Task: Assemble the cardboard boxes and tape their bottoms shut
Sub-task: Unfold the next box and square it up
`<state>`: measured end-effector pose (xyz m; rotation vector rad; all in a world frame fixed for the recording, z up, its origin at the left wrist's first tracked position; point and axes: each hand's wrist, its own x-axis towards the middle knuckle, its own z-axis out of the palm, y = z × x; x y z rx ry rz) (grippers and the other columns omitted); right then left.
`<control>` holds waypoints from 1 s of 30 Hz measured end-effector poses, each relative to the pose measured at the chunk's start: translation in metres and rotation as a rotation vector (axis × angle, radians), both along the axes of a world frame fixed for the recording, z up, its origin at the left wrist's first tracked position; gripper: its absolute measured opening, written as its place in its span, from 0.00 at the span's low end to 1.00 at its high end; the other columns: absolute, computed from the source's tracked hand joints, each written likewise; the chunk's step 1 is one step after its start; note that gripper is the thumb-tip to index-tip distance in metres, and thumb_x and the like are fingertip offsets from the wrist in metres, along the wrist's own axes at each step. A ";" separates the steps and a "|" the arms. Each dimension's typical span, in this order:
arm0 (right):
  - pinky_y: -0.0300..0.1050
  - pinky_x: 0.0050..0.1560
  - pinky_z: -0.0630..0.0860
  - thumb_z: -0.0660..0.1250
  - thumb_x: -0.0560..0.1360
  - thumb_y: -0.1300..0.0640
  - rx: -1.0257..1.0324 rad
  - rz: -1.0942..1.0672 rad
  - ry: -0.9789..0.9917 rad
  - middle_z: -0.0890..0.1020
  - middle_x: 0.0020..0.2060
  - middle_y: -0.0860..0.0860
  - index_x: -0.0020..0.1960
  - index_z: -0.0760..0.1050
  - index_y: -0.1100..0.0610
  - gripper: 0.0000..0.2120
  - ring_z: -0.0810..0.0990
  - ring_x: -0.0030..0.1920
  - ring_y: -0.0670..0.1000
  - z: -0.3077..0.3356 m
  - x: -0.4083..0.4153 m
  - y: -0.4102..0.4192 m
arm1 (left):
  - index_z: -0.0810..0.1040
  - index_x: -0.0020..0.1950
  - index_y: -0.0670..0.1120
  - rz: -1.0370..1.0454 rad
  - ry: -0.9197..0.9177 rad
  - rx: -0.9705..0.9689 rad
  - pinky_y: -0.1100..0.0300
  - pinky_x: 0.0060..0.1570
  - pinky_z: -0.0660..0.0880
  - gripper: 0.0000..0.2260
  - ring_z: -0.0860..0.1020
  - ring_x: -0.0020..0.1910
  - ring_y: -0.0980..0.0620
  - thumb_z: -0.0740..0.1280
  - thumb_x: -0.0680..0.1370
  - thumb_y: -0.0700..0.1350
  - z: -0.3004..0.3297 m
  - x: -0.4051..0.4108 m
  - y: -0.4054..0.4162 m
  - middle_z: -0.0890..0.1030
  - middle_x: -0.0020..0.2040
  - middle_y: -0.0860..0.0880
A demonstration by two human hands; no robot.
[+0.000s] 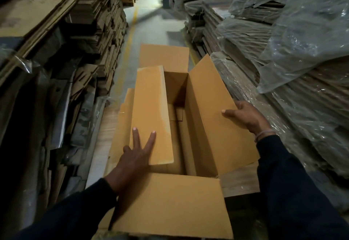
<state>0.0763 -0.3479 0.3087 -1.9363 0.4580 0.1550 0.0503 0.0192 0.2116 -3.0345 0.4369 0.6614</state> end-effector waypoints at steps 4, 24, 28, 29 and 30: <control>0.47 0.48 0.81 0.74 0.80 0.58 -0.026 0.015 0.032 0.87 0.52 0.54 0.67 0.80 0.59 0.16 0.86 0.49 0.54 -0.004 -0.001 -0.006 | 0.24 0.79 0.60 0.035 0.071 -0.061 0.30 0.72 0.65 0.65 0.41 0.80 0.23 0.57 0.58 0.85 0.004 -0.011 0.007 0.23 0.78 0.36; 0.81 0.75 0.42 0.57 0.67 0.15 -1.164 0.331 0.200 0.34 0.84 0.60 0.84 0.39 0.36 0.55 0.31 0.81 0.72 -0.075 -0.013 0.042 | 0.35 0.84 0.61 0.295 -0.022 -0.110 0.22 0.73 0.52 0.56 0.32 0.81 0.30 0.67 0.70 0.78 0.022 0.091 -0.051 0.27 0.82 0.39; 0.82 0.75 0.50 0.59 0.72 0.20 -1.003 0.298 0.191 0.36 0.85 0.56 0.82 0.35 0.32 0.50 0.35 0.83 0.68 -0.096 -0.011 0.049 | 0.33 0.83 0.61 0.258 -0.057 -0.145 0.22 0.71 0.52 0.55 0.31 0.80 0.30 0.65 0.71 0.78 0.008 0.048 -0.042 0.26 0.81 0.40; 0.81 0.76 0.50 0.61 0.74 0.22 -0.952 0.292 0.188 0.37 0.85 0.55 0.82 0.35 0.31 0.48 0.36 0.83 0.67 -0.099 -0.011 0.048 | 0.32 0.83 0.61 0.245 -0.069 -0.159 0.21 0.71 0.52 0.55 0.31 0.80 0.30 0.65 0.71 0.78 0.007 0.040 -0.041 0.26 0.81 0.40; 0.81 0.76 0.49 0.62 0.75 0.25 -0.893 0.285 0.187 0.37 0.85 0.55 0.82 0.35 0.31 0.47 0.37 0.84 0.67 -0.102 -0.011 0.048 | 0.32 0.83 0.62 0.239 -0.076 -0.169 0.21 0.71 0.52 0.55 0.31 0.80 0.30 0.65 0.71 0.78 0.005 0.035 -0.039 0.26 0.81 0.41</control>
